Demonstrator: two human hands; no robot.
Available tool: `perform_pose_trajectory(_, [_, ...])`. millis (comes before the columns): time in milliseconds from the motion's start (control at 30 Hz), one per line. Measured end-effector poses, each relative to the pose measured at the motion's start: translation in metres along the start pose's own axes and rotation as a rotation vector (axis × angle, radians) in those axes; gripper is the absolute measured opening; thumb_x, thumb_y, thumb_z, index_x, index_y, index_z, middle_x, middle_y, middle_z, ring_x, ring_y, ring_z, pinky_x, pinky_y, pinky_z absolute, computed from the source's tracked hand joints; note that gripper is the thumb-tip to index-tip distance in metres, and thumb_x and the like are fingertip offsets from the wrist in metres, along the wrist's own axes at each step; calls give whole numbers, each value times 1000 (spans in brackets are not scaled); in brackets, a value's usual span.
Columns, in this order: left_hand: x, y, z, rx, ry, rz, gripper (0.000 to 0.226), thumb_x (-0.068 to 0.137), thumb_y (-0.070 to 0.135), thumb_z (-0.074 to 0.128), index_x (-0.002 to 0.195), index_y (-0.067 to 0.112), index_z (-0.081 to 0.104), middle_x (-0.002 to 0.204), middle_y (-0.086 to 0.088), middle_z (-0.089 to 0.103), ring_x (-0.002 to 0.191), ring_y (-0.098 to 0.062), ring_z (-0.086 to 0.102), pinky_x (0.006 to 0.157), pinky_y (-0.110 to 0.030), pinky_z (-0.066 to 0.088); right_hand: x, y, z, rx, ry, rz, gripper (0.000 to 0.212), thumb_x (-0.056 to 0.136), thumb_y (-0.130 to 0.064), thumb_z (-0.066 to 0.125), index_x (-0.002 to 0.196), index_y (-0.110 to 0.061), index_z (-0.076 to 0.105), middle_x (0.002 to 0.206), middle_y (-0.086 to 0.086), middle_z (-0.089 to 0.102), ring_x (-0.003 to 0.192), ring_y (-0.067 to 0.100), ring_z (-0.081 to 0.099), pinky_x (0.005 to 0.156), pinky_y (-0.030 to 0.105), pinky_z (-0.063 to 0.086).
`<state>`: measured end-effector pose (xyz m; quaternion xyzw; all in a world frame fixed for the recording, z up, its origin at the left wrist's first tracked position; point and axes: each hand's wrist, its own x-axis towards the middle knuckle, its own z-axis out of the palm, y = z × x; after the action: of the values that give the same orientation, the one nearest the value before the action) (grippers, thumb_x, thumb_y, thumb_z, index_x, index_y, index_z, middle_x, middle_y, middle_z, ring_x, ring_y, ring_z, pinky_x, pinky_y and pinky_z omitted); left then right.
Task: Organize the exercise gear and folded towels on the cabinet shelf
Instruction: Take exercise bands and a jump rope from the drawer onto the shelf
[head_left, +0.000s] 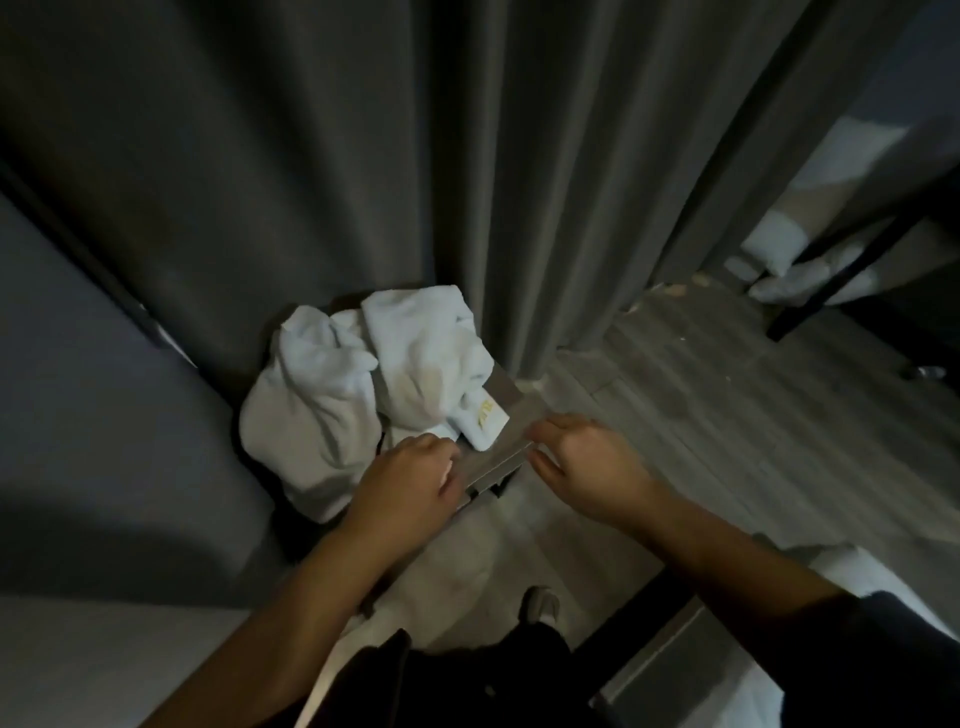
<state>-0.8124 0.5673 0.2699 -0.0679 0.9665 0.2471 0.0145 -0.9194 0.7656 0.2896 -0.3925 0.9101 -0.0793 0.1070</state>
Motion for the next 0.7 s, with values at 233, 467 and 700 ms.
perform_pose_trajectory(233, [5, 25, 23, -19, 94, -251, 25, 96, 31, 53, 108, 13, 65, 105, -7, 64, 99, -26, 59, 85, -38, 46, 57, 42, -5, -23, -133, -280, 35, 100, -38, 43, 127, -21, 60, 118, 2, 65, 103, 23, 61, 85, 37, 48])
perform_pose_trajectory(467, [4, 21, 28, -52, 158, -411, 34, 95, 31, 48, 113, 9, 66, 112, -12, 66, 103, -28, 60, 86, -32, 43, 106, 34, 5, 12, -186, -464, 28, 99, -34, 51, 114, -15, 66, 109, 6, 67, 95, 23, 61, 78, 33, 49])
perform_pose_trajectory(700, [17, 21, 51, -60, 189, -616, 24, 95, 27, 52, 111, 13, 64, 113, -6, 61, 100, -24, 59, 82, -35, 47, 152, 59, 17, 26, -312, -604, 23, 98, -25, 51, 107, -9, 66, 104, 10, 67, 94, 24, 60, 73, 26, 39])
